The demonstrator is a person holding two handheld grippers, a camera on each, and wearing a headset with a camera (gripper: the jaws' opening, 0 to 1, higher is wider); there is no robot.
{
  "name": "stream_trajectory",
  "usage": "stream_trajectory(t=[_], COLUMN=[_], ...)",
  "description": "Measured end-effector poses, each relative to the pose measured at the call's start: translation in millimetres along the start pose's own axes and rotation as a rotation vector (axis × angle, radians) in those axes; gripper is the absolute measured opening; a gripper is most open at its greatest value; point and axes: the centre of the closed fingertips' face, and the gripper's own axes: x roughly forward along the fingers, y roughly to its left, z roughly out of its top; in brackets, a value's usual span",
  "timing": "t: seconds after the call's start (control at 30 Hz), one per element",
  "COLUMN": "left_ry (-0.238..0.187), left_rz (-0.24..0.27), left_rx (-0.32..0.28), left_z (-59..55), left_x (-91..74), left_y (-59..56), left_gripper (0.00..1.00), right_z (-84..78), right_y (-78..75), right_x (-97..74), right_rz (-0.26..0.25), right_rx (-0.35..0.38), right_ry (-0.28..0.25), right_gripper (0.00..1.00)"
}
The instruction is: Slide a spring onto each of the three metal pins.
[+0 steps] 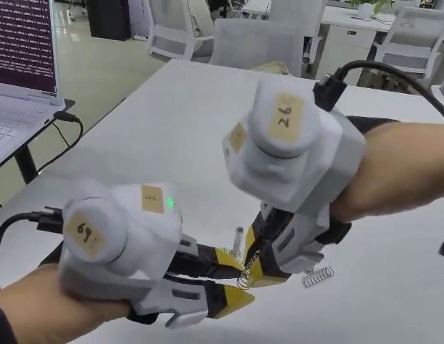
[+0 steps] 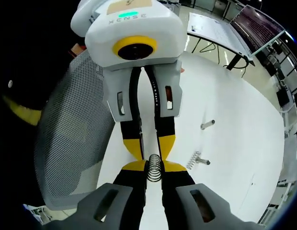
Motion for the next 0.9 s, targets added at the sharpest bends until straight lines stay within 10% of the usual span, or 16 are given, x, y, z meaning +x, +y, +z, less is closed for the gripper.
stream_trajectory(t=[0.9], left_ry=[-0.009], left_rz=[0.164], left_rx=[-0.15], left_z=[-36.5], left_x=[-48.6], left_y=[27.2], left_gripper=[0.4], right_z=[18.4], right_y=[-24.1], right_x=[-3.7], right_rz=[-0.038], right_rx=[-0.01], right_ry=[-0.036], right_gripper=[0.08])
